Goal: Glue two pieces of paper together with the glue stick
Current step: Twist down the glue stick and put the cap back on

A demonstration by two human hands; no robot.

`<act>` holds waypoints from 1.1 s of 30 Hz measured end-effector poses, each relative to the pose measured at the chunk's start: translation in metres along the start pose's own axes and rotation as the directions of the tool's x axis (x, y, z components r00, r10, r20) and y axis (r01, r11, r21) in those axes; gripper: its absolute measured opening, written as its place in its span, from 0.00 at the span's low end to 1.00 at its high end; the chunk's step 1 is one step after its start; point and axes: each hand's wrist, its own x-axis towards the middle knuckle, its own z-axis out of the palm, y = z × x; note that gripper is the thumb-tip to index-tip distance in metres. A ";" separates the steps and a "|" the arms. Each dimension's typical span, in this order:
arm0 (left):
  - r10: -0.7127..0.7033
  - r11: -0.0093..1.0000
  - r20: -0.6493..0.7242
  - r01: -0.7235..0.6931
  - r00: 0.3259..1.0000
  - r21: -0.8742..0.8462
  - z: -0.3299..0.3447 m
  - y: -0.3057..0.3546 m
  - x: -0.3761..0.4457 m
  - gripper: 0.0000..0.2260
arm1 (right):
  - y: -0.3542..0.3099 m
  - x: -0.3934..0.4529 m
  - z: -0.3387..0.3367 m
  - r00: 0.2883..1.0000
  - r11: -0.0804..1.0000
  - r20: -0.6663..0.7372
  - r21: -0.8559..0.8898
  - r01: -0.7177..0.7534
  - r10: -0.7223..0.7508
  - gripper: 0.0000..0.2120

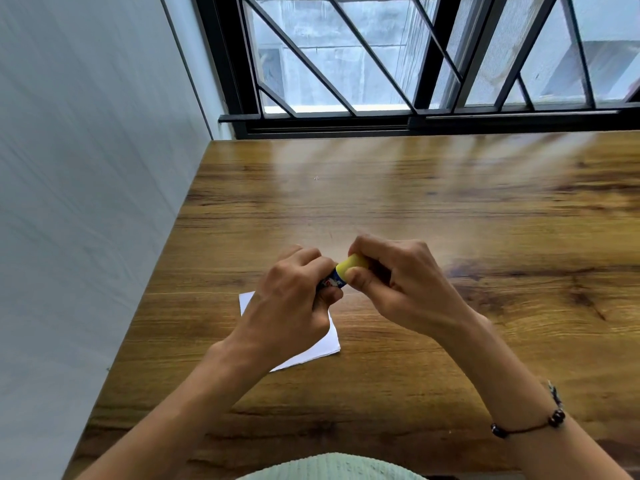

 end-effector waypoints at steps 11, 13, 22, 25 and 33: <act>-0.108 0.982 -0.128 0.086 0.986 -0.167 0.022 0.007 0.013 0.07 | 0.005 0.001 0.021 0.930 0.981 -0.314 0.017 -0.196 0.191 0.08; -0.129 0.976 -0.133 0.102 0.983 -0.190 0.023 0.006 0.018 0.06 | 0.006 0.005 0.018 0.940 0.979 -0.284 -0.012 -0.202 0.191 0.08; -0.229 0.922 -0.067 0.194 0.971 -0.334 0.037 -0.002 0.023 0.06 | 0.013 0.006 0.020 0.974 0.978 -0.176 -0.127 -0.165 0.142 0.09; -0.233 0.918 -0.049 0.203 0.971 -0.340 0.040 -0.005 0.021 0.07 | 0.016 0.005 0.023 0.977 0.971 -0.163 -0.173 -0.163 0.135 0.09; -0.225 0.922 -0.043 0.199 0.973 -0.331 0.040 -0.008 0.023 0.09 | 0.019 0.007 0.025 0.976 0.962 -0.161 -0.210 -0.177 0.144 0.09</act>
